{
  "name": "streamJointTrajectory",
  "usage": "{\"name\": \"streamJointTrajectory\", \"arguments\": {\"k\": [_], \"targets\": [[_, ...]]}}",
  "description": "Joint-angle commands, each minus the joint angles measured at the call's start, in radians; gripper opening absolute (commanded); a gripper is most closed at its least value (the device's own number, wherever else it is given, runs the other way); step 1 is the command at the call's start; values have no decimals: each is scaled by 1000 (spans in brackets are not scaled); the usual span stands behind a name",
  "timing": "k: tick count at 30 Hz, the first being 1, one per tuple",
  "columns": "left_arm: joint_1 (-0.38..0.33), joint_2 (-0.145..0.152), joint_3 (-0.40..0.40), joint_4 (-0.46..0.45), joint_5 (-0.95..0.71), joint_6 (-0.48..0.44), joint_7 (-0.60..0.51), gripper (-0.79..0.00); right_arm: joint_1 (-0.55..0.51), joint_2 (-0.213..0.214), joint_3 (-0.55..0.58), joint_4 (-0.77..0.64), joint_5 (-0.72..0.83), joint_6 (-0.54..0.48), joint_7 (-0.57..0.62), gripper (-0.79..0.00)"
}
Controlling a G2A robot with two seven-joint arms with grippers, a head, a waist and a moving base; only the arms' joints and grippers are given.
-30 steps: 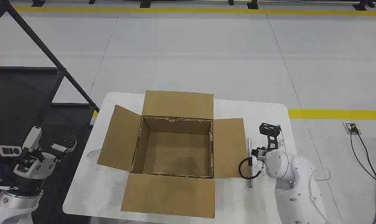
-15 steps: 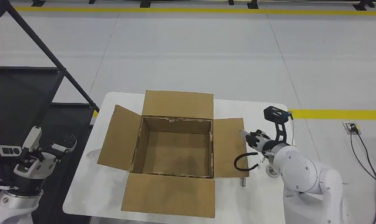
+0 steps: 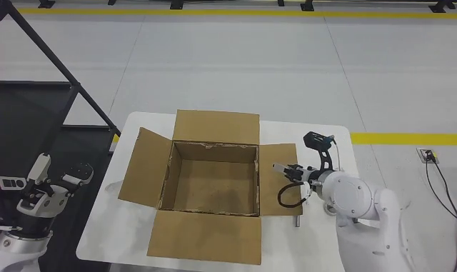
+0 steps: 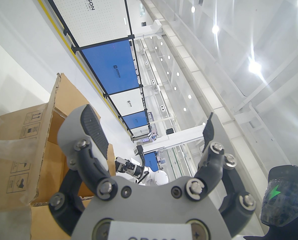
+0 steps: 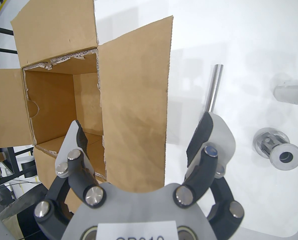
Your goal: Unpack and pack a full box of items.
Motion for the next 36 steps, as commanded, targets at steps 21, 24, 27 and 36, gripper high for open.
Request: {"name": "streamJointTrajectory", "arguments": {"k": [21, 24, 27, 36], "targets": [[0, 0, 0, 0, 0, 0, 0, 0, 43, 14, -120, 31, 0, 18, 32, 0], [0, 0, 0, 0, 0, 0, 0, 0, 50, 15, -135, 39, 0, 21, 32, 0], [0, 0, 0, 0, 0, 0, 0, 0, 53, 16, -150, 45, 9, 23, 27, 0], [0, 0, 0, 0, 0, 0, 0, 0, 16, 24, -159, -33, 14, 29, 16, 0]]}}
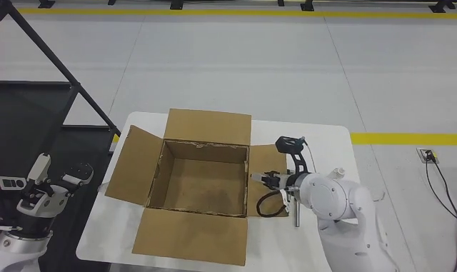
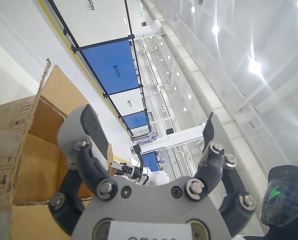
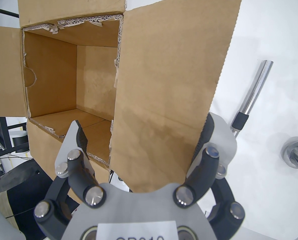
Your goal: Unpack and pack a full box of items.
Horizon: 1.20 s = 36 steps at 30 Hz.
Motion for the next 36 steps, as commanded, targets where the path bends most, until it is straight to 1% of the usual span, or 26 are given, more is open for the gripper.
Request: {"name": "streamJointTrajectory", "arguments": {"k": [1, 6, 9, 10, 11, 12, 13, 16, 18, 22, 28, 36], "targets": [[0, 0, 0, 0, 0, 0, 0, 0, -16, 4, 4, -34, -19, 8, 0, 0], [0, 0, 0, 0, 0, 0, 0, 0, -79, 13, 45, -162, -70, 57, -28, 0], [0, 0, 0, 0, 0, 0, 0, 0, -131, 17, 43, -254, -80, 38, -35, 0], [0, 0, 0, 0, 0, 0, 0, 0, -144, 19, 34, -273, -84, 30, -32, -68], [0, 0, 0, 0, 0, 0, 0, 0, -154, 20, 23, -282, -100, 24, -24, -256], [0, 0, 0, 0, 0, 0, 0, 0, -157, 21, 8, -284, -124, 20, -13, -360], [0, 0, 0, 0, 0, 0, 0, 0, -157, 22, -8, -282, -145, 20, -2, -409], [0, 0, 0, 0, 0, 0, 0, 0, -137, 22, -47, -250, -195, 35, 24, -514], [0, 0, 0, 0, 0, 0, 0, 0, -114, 21, -57, -205, -213, 48, 39, -613], [0, 0, 0, 0, 0, 0, 0, 0, -69, 19, -60, -105, -211, 67, 70, -730], [0, 0, 0, 0, 0, 0, 0, 0, -39, 19, -42, -5, -170, 70, 83, -776], [0, 0, 0, 0, 0, 0, 0, 0, -29, 19, -38, 84, -119, 61, 65, -785]]}}
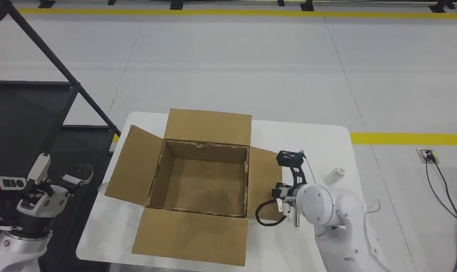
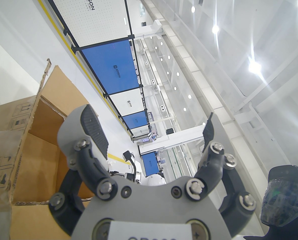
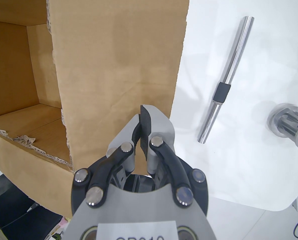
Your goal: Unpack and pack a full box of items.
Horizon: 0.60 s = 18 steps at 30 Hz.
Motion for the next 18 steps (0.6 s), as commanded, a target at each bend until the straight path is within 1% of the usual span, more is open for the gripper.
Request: {"name": "streamJointTrajectory", "arguments": {"k": [1, 6, 11, 18], "targets": [[0, 0, 0, 0, 0, 0, 0, 0, 3, 0, 3, 35, 18, -2, -9, -785], [0, 0, 0, 0, 0, 0, 0, 0, 13, 0, 3, 103, 58, -14, -36, -785], [0, 0, 0, 0, 0, 0, 0, 0, 9, -1, -7, 123, 107, -33, -64, -785], [0, 0, 0, 0, 0, 0, 0, 0, 9, 2, -12, 153, 124, -31, -95, -785]]}}
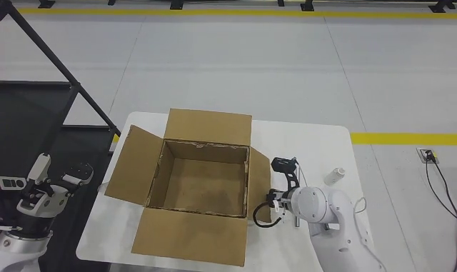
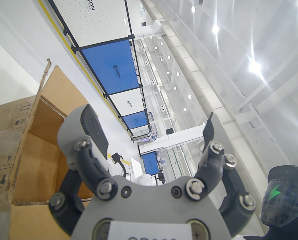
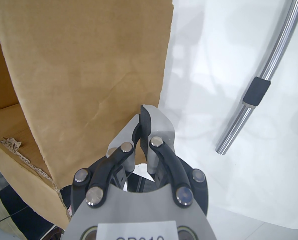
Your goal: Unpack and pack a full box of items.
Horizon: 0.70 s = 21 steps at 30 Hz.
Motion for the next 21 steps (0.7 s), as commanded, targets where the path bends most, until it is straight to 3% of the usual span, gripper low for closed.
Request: {"name": "streamJointTrajectory", "arguments": {"k": [1, 11, 16, 21], "targets": [[0, 0, 0, 0, 0, 0, 0, 0, 2, 0, -4, 14, 9, 2, -10, -785], [0, 0, 0, 0, 0, 0, 0, 0, 1, 9, 13, -4, -17, 31, -37, -785], [0, 0, 0, 0, 0, 0, 0, 0, 1, 23, 46, -52, -158, 93, 17, -785], [0, 0, 0, 0, 0, 0, 0, 0, 40, 32, 68, 11, -260, 117, 84, -785]]}}
